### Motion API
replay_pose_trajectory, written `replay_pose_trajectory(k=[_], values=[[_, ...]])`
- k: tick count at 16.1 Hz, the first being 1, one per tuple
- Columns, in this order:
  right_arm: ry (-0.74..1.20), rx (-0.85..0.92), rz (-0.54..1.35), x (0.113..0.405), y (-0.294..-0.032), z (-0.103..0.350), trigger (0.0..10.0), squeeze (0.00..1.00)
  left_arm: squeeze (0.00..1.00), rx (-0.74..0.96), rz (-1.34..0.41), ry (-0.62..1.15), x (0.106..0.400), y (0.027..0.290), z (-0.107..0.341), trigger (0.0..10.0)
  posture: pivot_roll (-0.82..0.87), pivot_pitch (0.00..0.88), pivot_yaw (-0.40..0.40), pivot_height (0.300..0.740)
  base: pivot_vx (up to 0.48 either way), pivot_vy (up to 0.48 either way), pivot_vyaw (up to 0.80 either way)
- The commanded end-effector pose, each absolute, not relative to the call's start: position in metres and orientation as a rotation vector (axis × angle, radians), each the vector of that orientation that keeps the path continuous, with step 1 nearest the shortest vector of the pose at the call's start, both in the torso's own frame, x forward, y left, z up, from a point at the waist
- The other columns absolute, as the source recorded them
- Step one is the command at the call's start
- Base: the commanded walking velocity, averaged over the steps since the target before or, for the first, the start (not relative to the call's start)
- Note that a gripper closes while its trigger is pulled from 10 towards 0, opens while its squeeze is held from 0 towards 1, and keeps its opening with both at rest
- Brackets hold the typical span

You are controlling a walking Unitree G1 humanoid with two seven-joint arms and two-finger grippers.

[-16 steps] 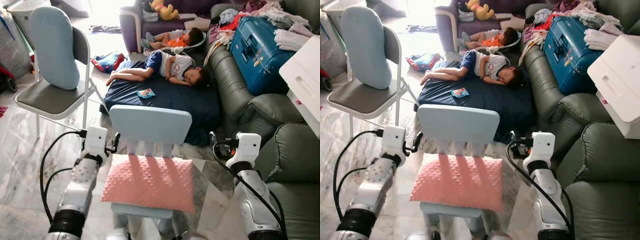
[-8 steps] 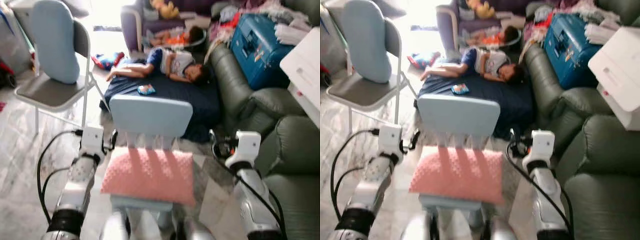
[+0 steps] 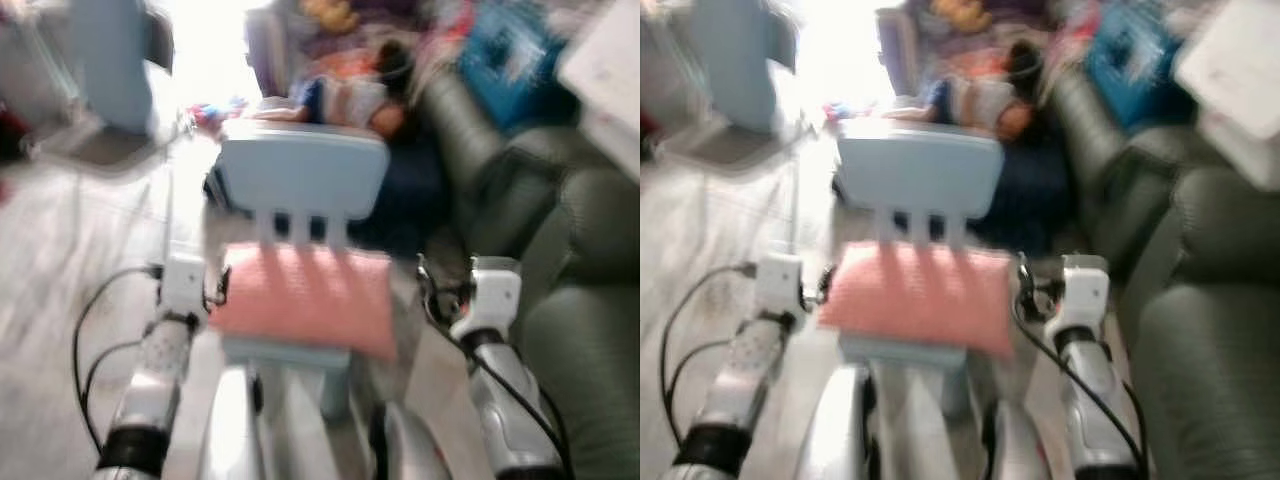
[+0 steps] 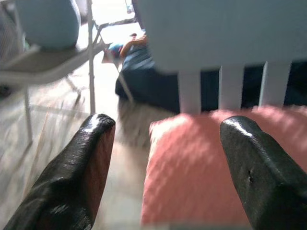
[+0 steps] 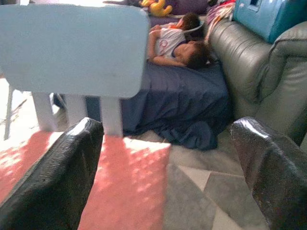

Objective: Move the pillow to the sofa

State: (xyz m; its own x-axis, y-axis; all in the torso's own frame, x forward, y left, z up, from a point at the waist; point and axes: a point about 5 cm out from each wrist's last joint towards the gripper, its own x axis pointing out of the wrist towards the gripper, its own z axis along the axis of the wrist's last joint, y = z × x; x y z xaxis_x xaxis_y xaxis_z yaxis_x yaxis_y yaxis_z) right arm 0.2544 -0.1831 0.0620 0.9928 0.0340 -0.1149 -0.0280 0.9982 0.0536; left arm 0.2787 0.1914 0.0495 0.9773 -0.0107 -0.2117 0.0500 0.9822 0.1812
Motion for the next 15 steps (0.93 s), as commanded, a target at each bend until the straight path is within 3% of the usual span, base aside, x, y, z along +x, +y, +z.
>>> replay_pose_trajectory(k=[1, 6, 10, 15], values=[[0.081, 0.068, 0.058, 0.258, -0.179, 0.072, 10.0, 0.0, 0.0, 0.201, -0.018, 0.173, 0.288, 0.196, 0.064, 10.0, -0.04, 0.058, -0.046, 0.607, 0.0, 0.0, 0.0], [0.077, 0.098, 0.091, 0.256, -0.176, 0.077, 10.0, 0.0, 0.0, 0.226, 0.011, 0.165, 0.286, 0.213, 0.071, 10.0, -0.02, 0.096, -0.043, 0.607, 0.0, 0.0, 0.0], [0.067, 0.115, 0.106, 0.261, -0.174, 0.083, 10.0, 0.0, 0.0, 0.25, 0.06, 0.168, 0.285, 0.224, 0.075, 10.0, -0.02, 0.128, -0.048, 0.557, 0.0, 0.0, 0.0], [0.068, 0.11, 0.139, 0.266, -0.172, 0.087, 10.0, 0.0, 0.0, 0.281, 0.117, 0.148, 0.284, 0.225, 0.078, 10.0, -0.02, 0.119, -0.058, 0.542, 0.0, 0.0, 0.0]])
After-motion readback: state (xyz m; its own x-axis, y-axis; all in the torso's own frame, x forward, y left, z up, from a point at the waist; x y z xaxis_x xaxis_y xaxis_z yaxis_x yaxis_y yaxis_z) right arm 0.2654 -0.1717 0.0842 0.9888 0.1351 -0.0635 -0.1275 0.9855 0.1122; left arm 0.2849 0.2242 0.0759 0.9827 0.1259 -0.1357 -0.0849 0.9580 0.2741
